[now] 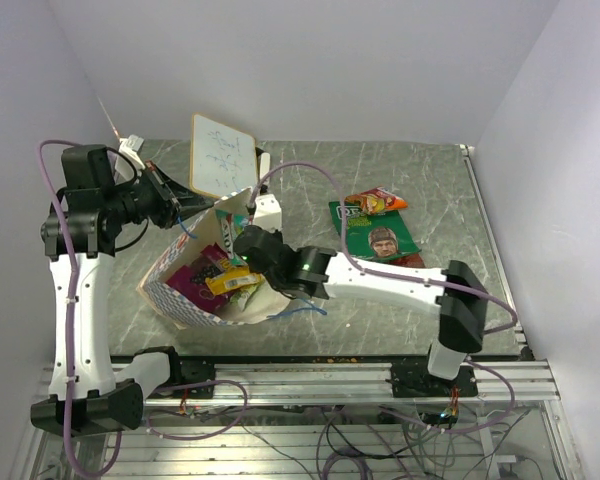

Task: Take the snacks out of the paper bag
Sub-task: Take out the snack from the paper bag.

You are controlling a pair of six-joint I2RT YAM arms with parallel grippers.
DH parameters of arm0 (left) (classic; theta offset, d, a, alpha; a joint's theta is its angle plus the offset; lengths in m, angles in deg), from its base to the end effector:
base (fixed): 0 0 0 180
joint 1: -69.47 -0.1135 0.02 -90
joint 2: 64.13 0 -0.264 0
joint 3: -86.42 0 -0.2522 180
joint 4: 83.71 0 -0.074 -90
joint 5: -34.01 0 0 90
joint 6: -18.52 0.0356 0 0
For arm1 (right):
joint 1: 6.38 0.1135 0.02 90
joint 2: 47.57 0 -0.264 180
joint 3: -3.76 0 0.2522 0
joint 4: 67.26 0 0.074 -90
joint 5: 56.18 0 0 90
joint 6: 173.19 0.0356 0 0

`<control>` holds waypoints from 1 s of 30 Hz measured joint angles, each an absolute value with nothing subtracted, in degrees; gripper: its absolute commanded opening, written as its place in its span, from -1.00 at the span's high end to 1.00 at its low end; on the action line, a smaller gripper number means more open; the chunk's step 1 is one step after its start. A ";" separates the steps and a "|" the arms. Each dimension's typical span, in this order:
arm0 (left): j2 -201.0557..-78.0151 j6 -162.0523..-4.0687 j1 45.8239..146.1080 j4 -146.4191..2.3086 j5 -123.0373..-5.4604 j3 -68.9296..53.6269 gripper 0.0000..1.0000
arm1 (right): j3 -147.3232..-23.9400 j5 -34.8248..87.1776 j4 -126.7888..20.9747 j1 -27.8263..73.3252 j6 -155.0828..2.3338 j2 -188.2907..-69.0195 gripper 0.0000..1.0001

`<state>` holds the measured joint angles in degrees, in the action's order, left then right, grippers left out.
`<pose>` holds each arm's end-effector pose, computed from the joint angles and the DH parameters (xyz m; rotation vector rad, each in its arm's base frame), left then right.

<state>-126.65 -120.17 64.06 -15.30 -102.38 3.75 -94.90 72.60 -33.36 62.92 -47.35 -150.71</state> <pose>0.1889 -0.0080 0.4371 -0.5445 2.1660 -1.2974 0.1662 0.3768 0.2877 -0.2579 2.0792 0.3514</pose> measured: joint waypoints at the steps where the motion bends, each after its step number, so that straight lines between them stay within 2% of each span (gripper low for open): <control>1: -126.48 -120.17 64.06 -15.34 -102.38 3.47 0.86 | -94.14 71.86 -33.60 63.14 -47.60 -149.11 1.00; 18: -126.54 -118.70 64.06 -16.50 -102.47 2.92 0.86 | -90.38 57.17 -27.79 63.71 -60.29 -128.00 1.00; 23: -127.04 -117.70 64.06 -16.24 -102.47 2.92 0.86 | -90.33 58.02 -24.51 63.71 -64.53 -119.89 1.00; 30: -127.46 -116.71 64.06 -15.06 -102.38 2.92 0.86 | -97.81 66.66 -19.15 62.90 -69.50 -119.04 1.00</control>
<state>-127.46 -116.71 64.06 -15.06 -102.38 2.92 -97.81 66.66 -19.15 62.90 -69.50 -119.04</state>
